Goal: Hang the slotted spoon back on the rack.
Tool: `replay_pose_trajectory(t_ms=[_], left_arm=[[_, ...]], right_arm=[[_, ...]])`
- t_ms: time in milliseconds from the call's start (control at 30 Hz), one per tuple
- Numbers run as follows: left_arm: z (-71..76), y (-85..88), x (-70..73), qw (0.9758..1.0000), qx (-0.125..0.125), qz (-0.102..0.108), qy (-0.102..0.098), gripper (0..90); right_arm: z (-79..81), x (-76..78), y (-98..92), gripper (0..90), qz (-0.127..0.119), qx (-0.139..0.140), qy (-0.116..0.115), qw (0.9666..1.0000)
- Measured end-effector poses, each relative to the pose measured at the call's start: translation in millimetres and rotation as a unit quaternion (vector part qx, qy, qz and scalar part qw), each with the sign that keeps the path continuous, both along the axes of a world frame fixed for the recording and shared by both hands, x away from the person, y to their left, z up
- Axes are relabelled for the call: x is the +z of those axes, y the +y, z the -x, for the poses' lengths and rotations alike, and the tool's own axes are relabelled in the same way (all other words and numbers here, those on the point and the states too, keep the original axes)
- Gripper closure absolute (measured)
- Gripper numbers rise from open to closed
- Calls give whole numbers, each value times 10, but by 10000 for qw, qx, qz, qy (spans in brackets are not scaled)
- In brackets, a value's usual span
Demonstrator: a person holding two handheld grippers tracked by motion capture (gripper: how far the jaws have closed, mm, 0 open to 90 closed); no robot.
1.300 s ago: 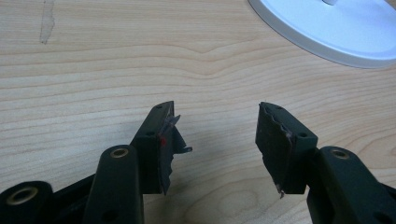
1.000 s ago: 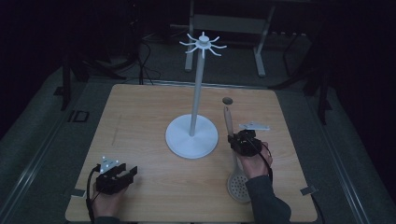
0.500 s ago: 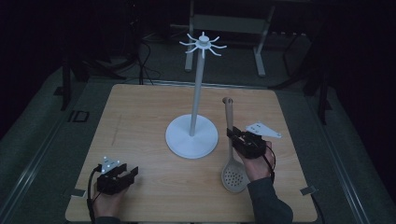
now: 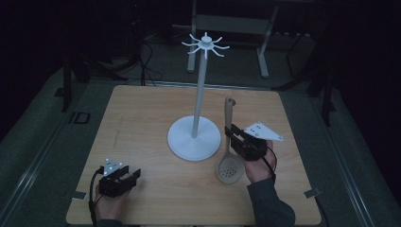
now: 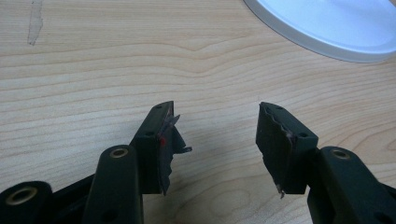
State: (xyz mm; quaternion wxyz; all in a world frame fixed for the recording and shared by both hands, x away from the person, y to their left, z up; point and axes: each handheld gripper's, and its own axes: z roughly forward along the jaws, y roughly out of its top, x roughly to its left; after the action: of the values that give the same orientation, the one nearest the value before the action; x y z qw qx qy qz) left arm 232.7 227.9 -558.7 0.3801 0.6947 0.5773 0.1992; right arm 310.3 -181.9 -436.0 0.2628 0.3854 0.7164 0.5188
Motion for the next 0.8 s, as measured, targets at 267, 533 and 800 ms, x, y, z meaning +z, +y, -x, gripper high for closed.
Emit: replay_pose_trajectory(t_ms=[267, 533, 800], left_arm=[[-2, 4, 0, 10000, 3, -10, -2, 477], [-4, -7, -1, 10000, -28, -42, -6, 479], [-5, -17, -1, 9999, -63, -80, -26, 485]], right_arm=[[-2, 73, 40, 744, -94, 46, -63, 9999], [-18, 114, 78, 744, -108, 101, -110, 9998], [-20, 177, 122, 744, -122, 157, -191, 9996]])
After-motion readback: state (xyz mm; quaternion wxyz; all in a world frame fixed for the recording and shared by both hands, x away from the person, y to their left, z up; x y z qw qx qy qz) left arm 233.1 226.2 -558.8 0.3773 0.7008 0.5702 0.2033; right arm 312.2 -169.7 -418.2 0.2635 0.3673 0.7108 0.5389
